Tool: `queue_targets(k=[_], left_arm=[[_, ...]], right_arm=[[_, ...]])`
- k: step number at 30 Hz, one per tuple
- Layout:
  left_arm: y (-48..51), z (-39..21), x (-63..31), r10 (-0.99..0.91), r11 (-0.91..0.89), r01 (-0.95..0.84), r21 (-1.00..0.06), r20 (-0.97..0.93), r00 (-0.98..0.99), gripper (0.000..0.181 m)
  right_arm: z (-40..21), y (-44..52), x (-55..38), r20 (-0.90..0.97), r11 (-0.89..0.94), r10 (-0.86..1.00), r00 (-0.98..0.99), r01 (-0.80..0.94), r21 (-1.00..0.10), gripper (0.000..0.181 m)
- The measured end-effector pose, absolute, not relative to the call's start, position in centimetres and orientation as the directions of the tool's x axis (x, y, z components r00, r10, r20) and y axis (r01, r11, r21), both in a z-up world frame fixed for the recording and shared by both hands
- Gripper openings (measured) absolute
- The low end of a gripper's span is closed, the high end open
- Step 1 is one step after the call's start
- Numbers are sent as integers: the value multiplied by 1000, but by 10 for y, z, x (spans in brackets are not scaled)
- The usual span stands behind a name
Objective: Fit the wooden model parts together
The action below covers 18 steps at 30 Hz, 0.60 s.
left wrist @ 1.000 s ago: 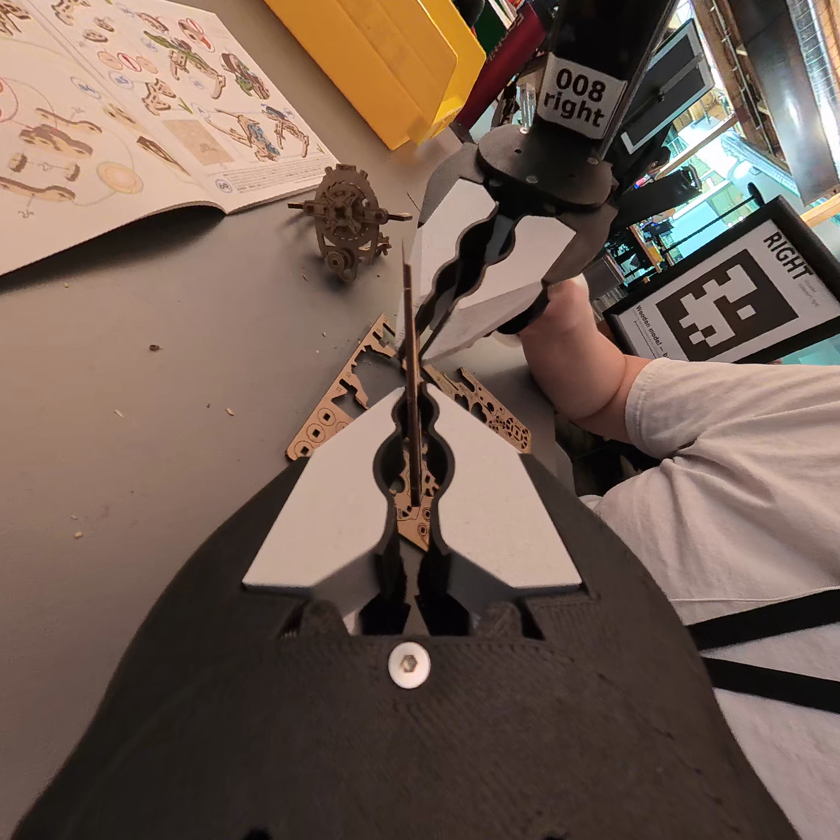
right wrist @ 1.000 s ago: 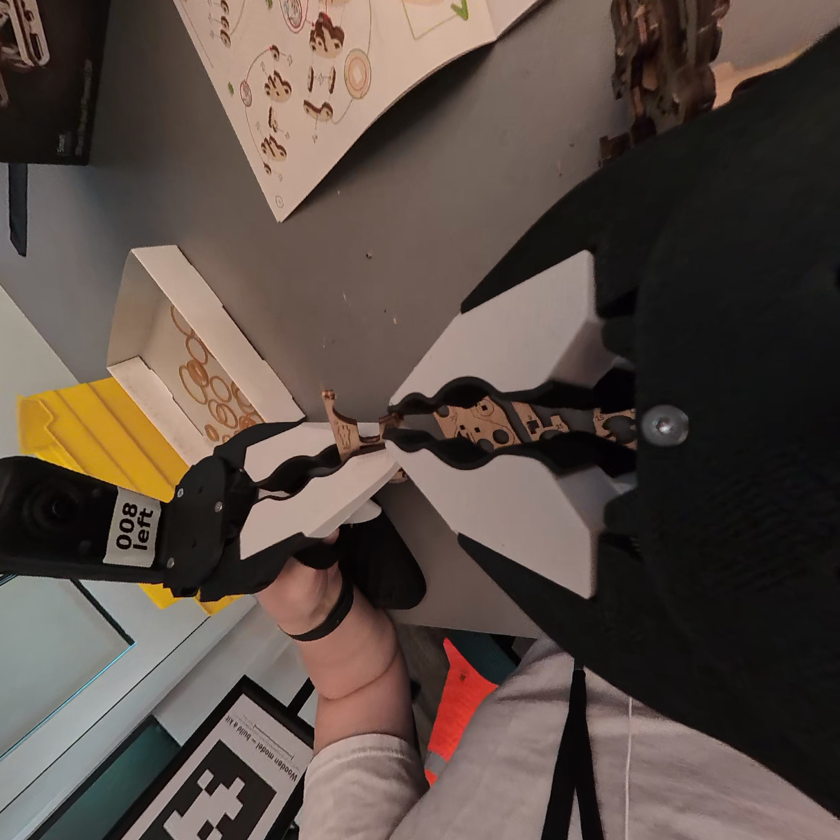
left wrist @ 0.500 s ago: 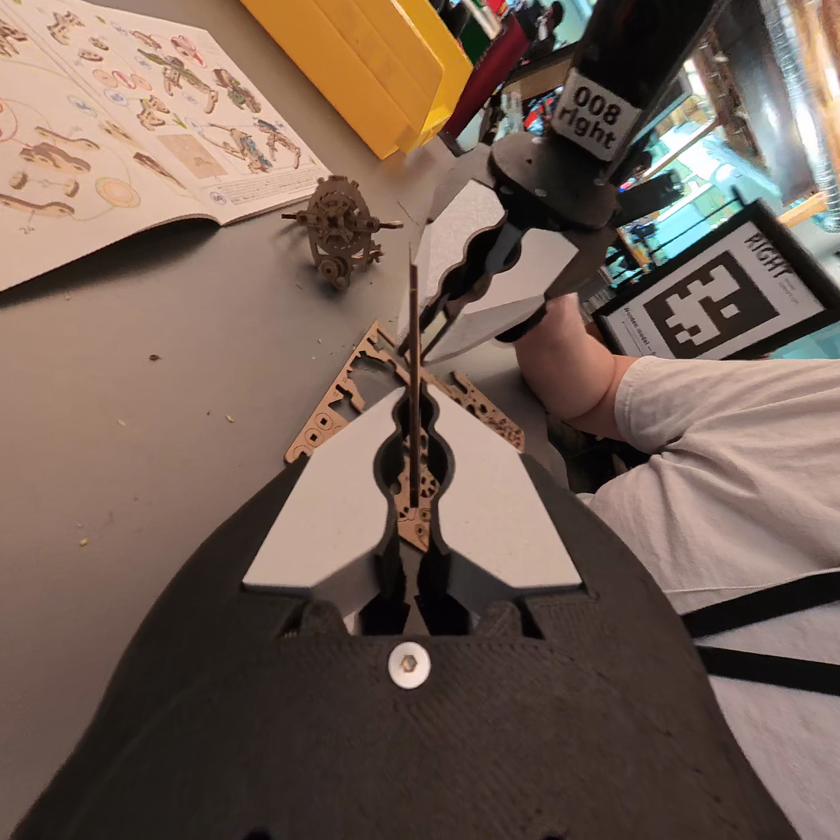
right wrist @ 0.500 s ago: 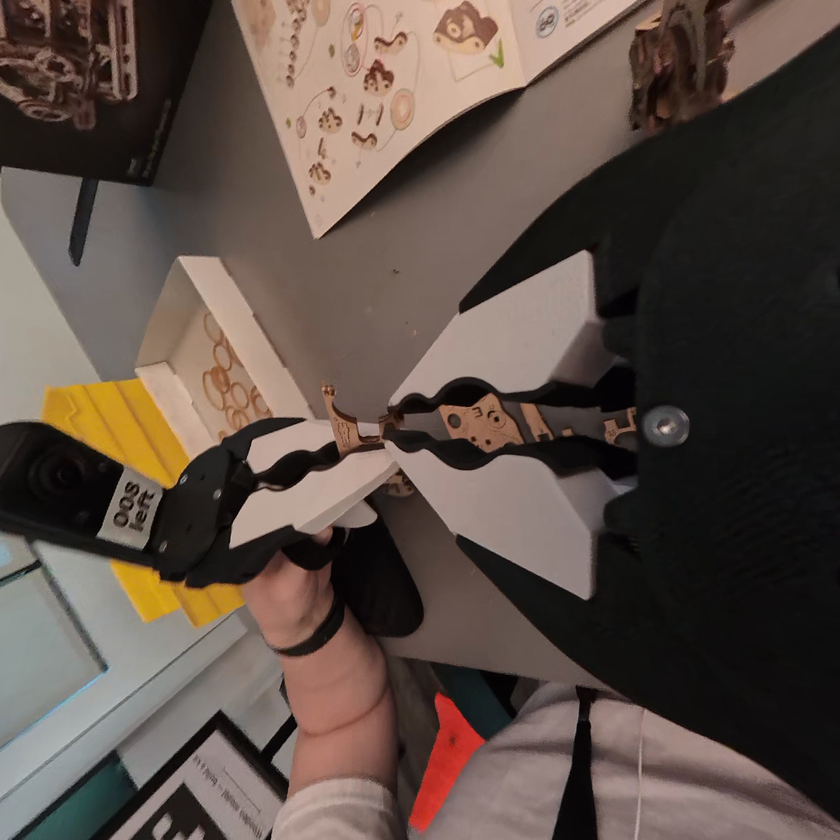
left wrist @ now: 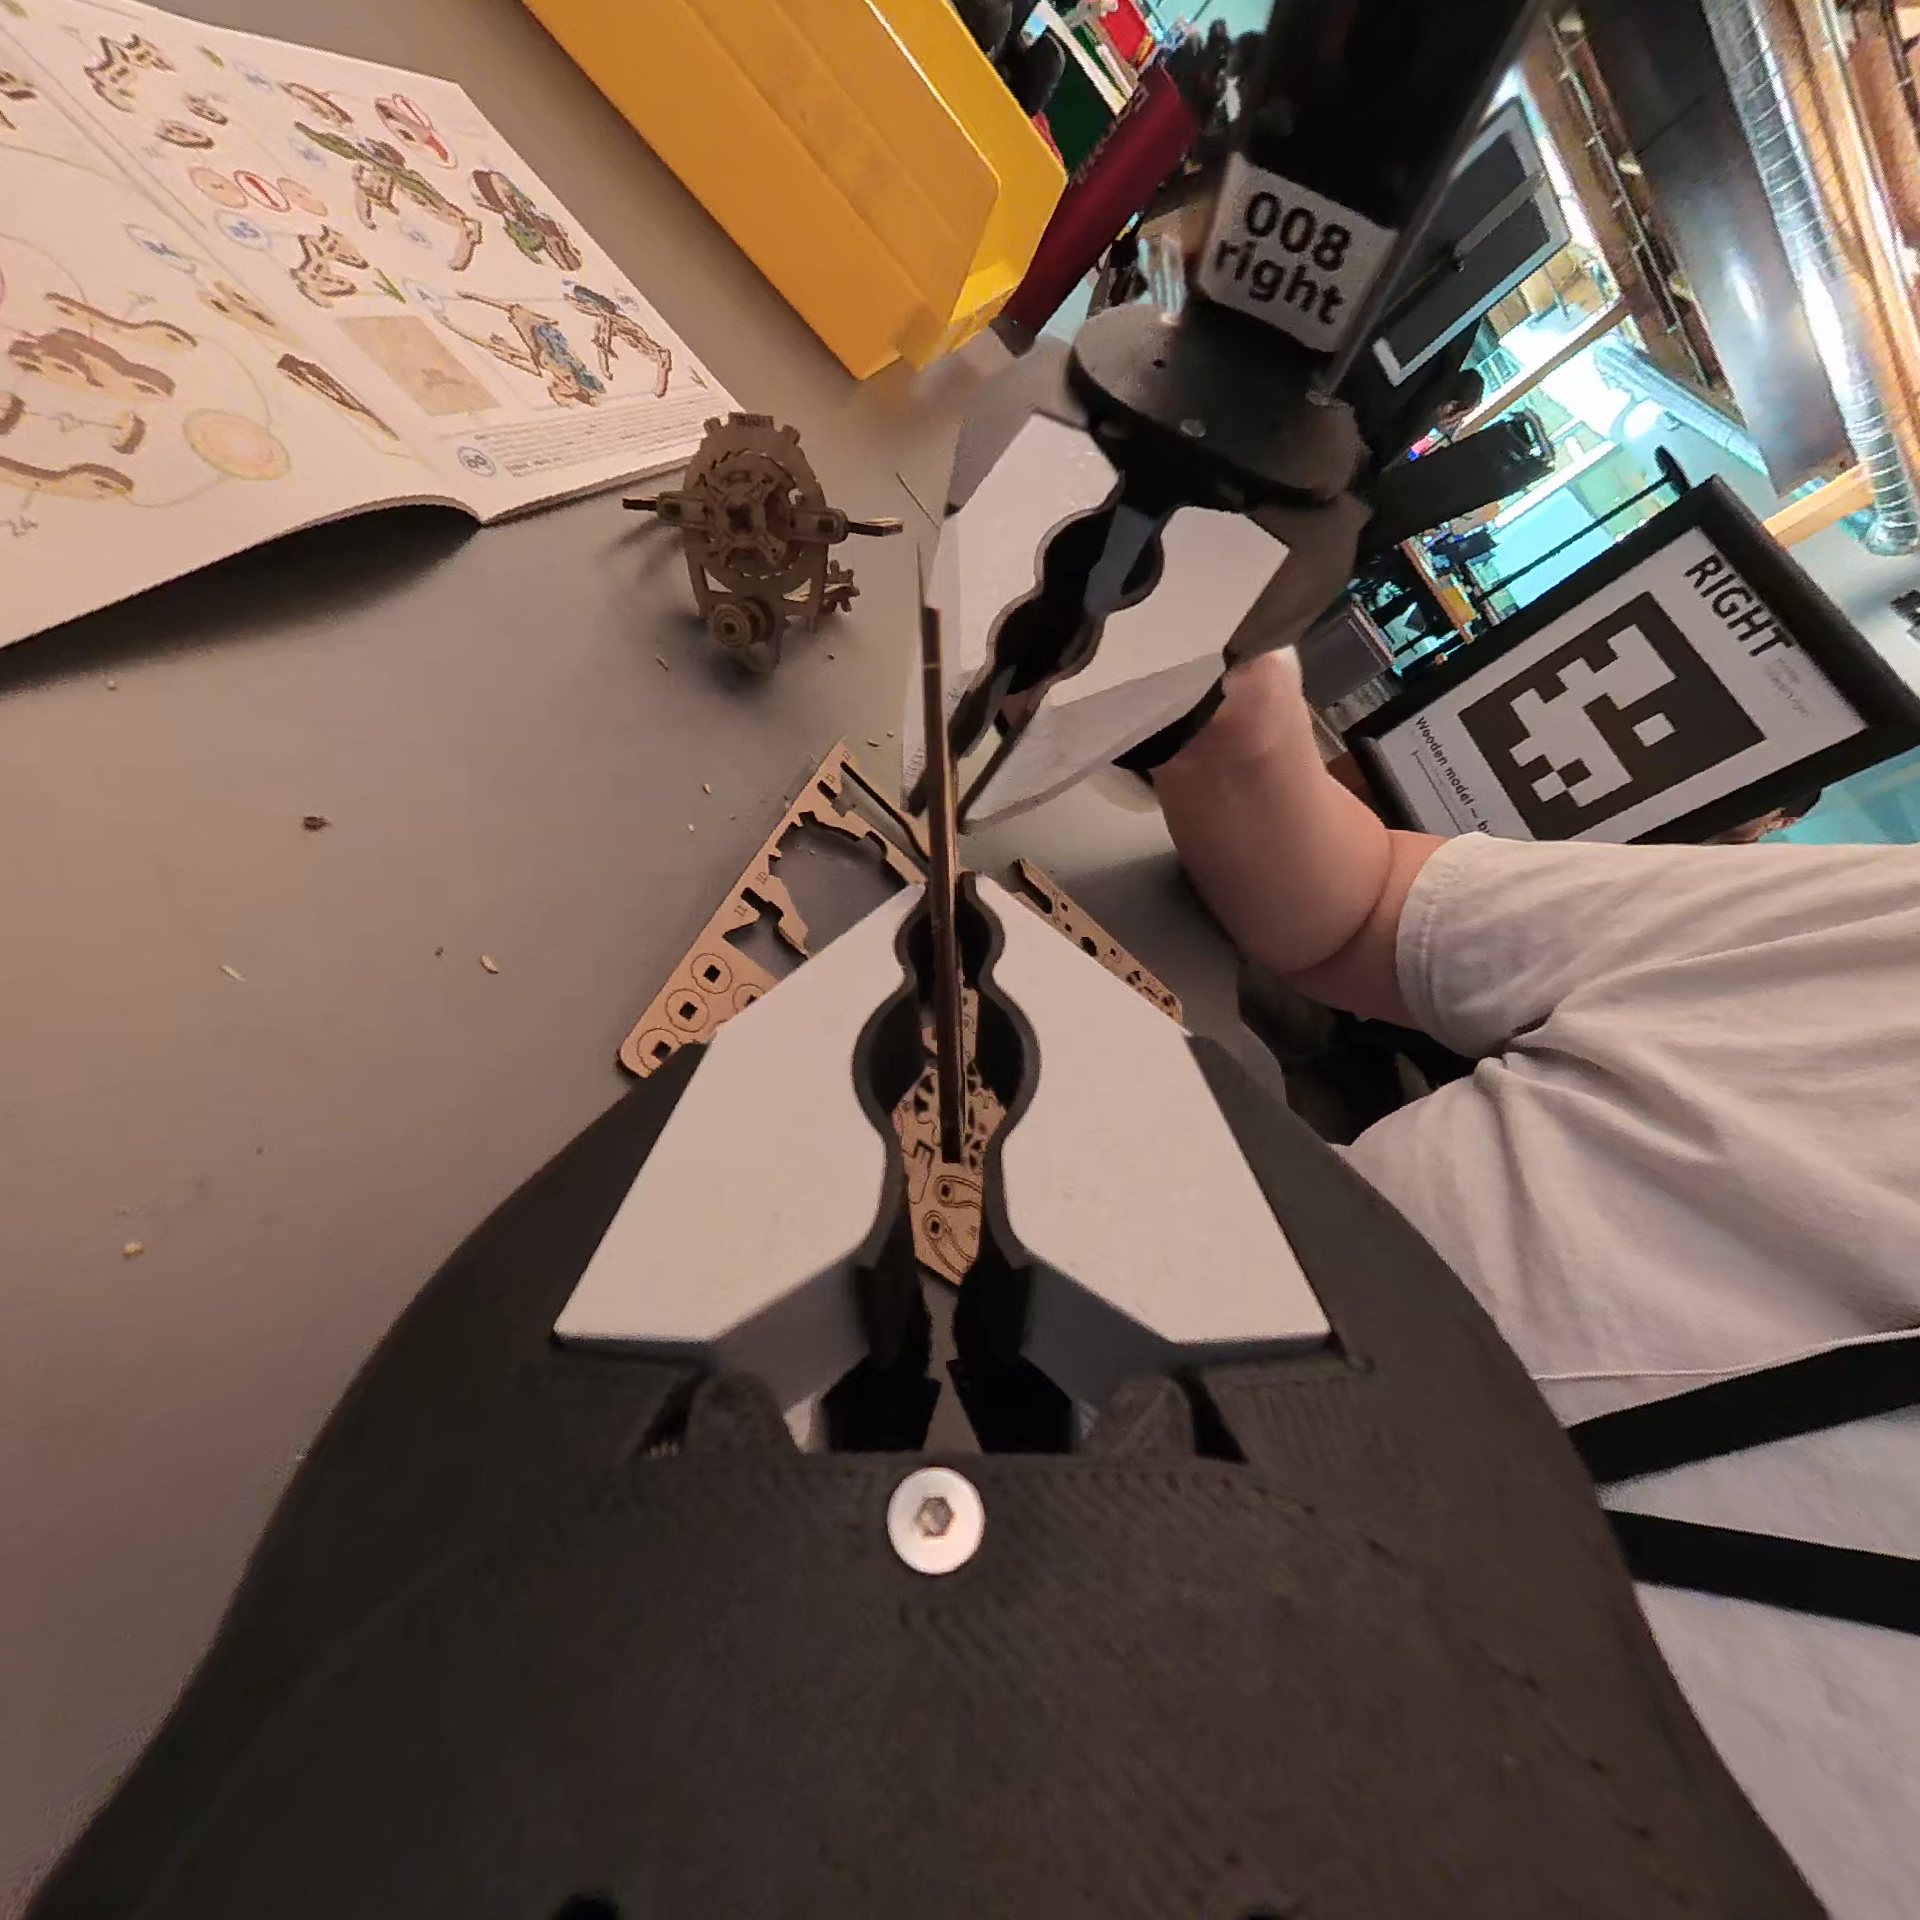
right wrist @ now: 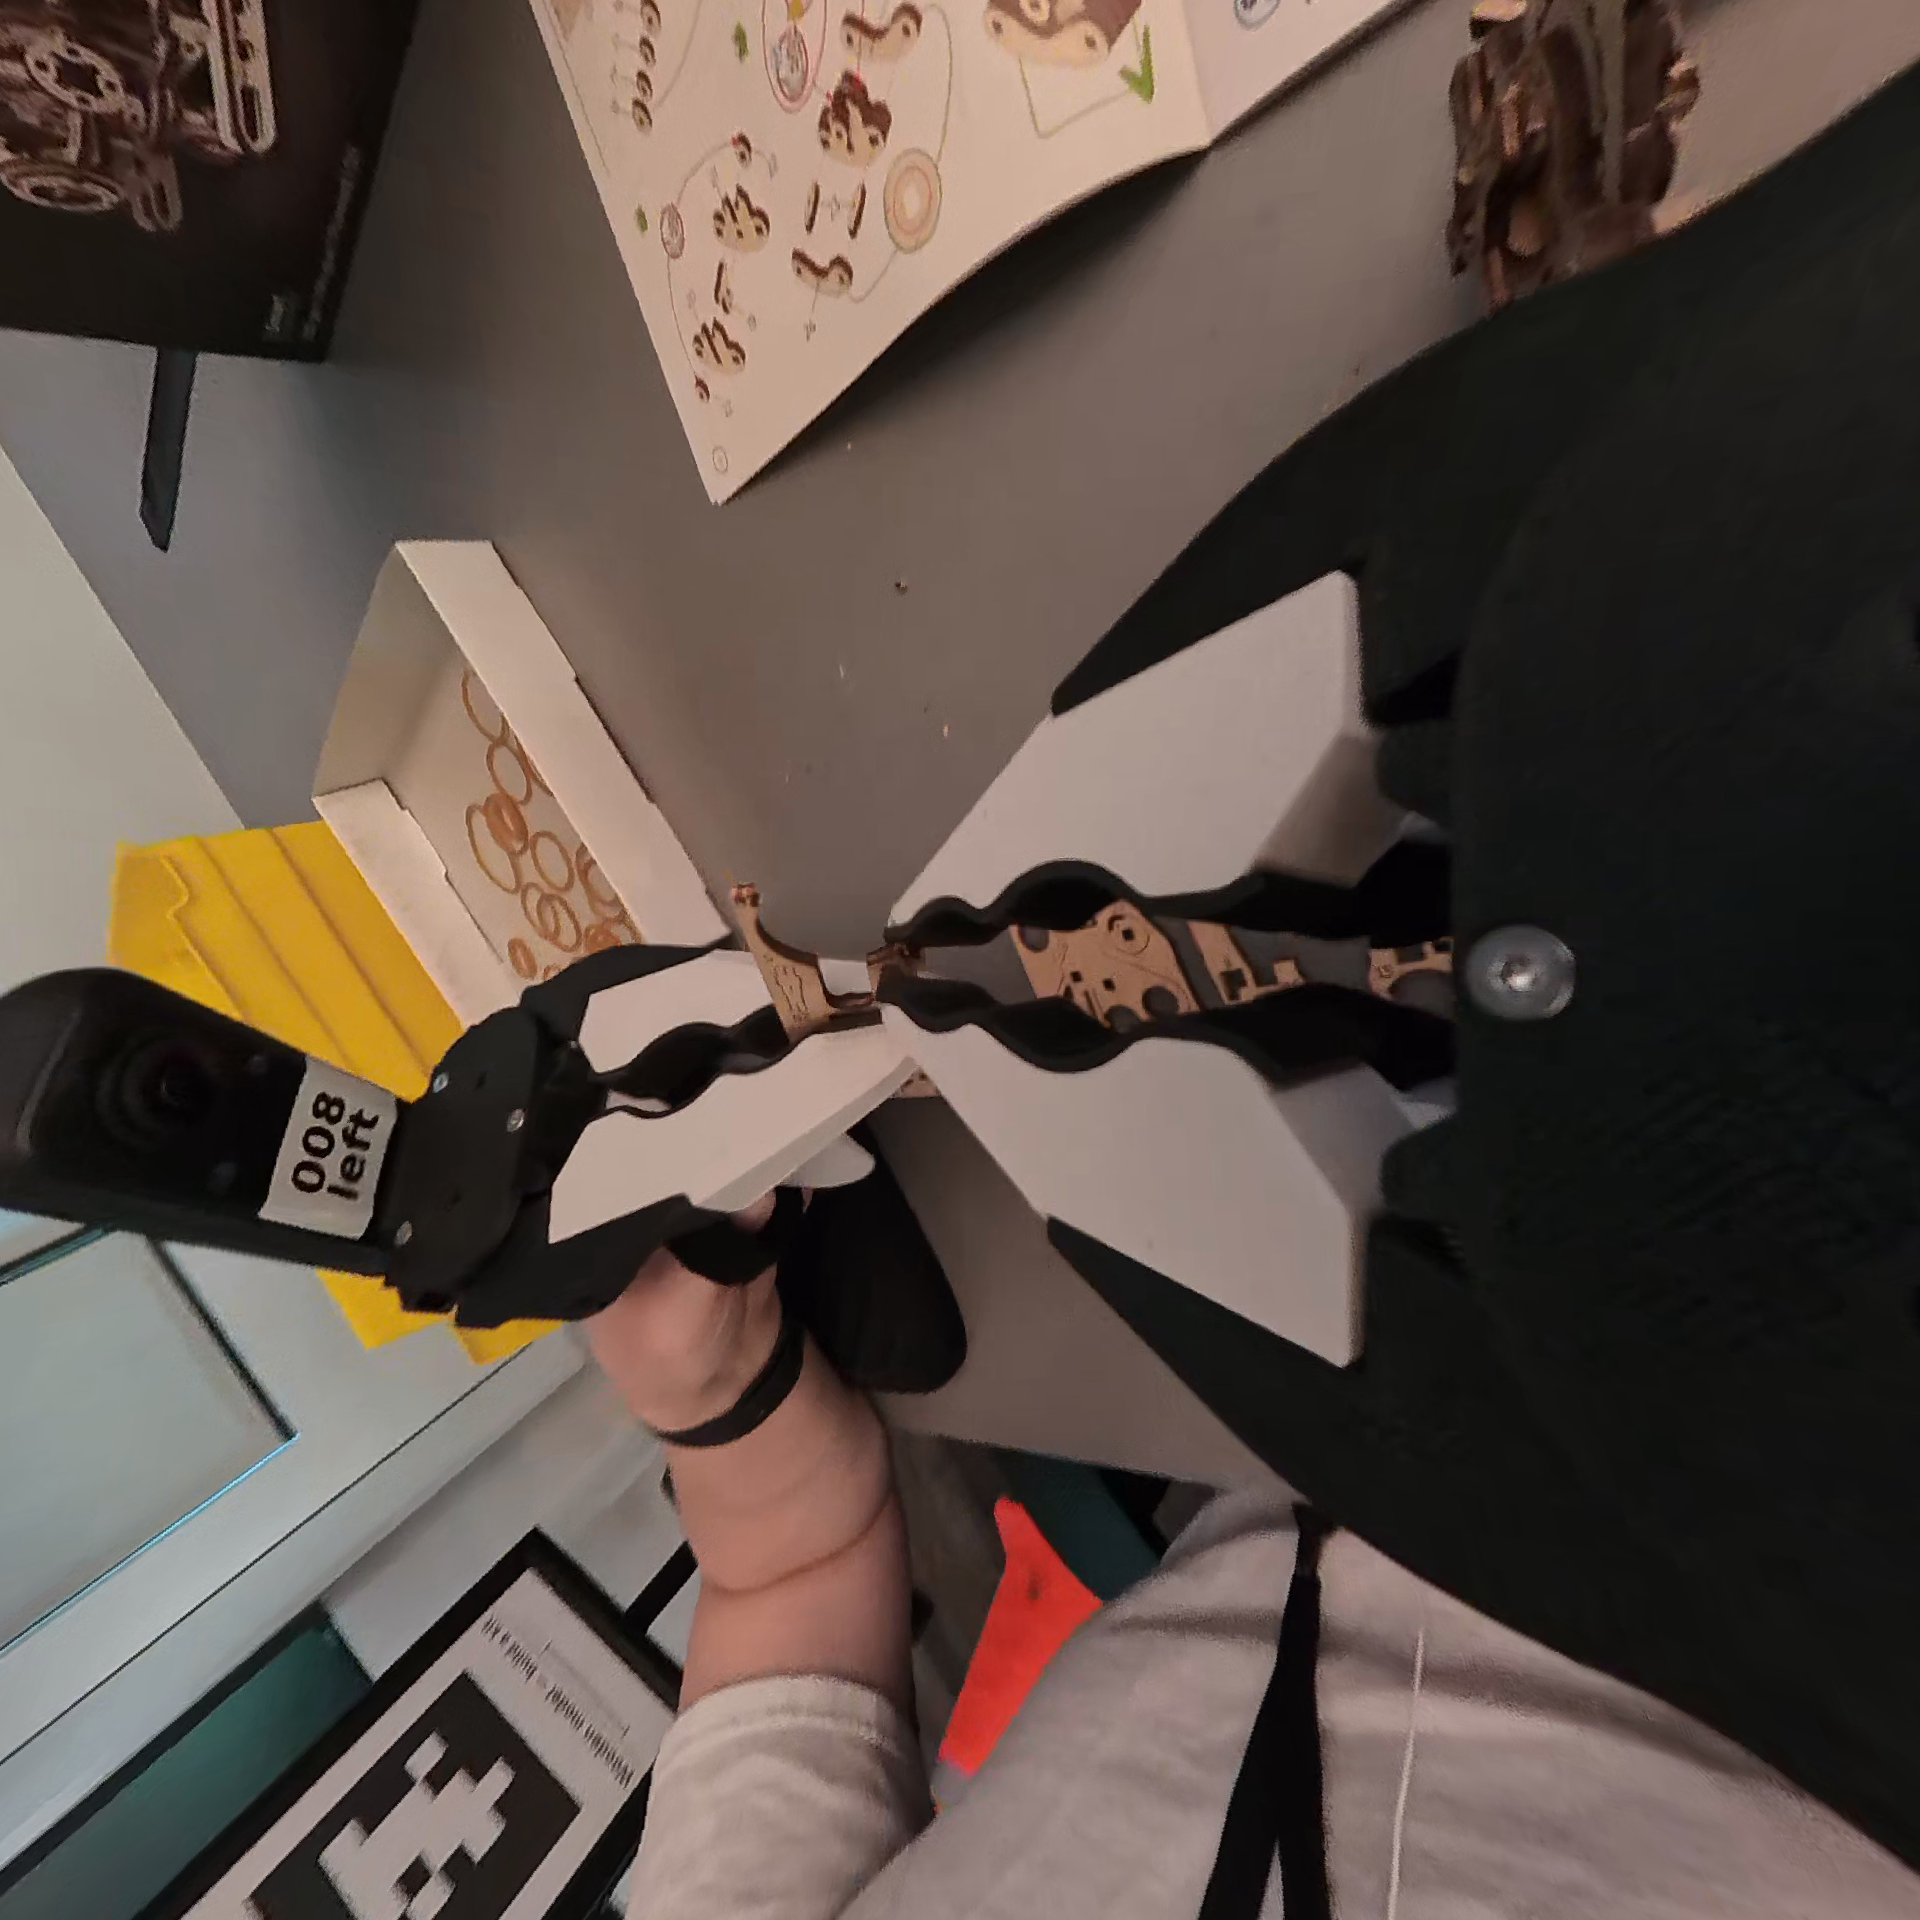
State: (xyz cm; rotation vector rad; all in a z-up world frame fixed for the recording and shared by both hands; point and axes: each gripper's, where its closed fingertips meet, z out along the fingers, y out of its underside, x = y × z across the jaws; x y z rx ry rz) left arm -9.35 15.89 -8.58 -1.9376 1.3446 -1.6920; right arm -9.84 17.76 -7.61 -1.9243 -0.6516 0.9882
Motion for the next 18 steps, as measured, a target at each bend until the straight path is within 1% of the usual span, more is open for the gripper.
queue_targets(k=[16, 18], left_arm=[[168, -96, -94, -766, -555, -478, -680, 642, -23, 0], [169, -93, -94, -755, -569, -460, -682, 655, -36, 0]], right_arm=[[-86, 185, -98, -87, -369, 712, 696, 266, -890, 7], [-80, 187, -98, -77, -342, 705, 705, 242, -908, 8]])
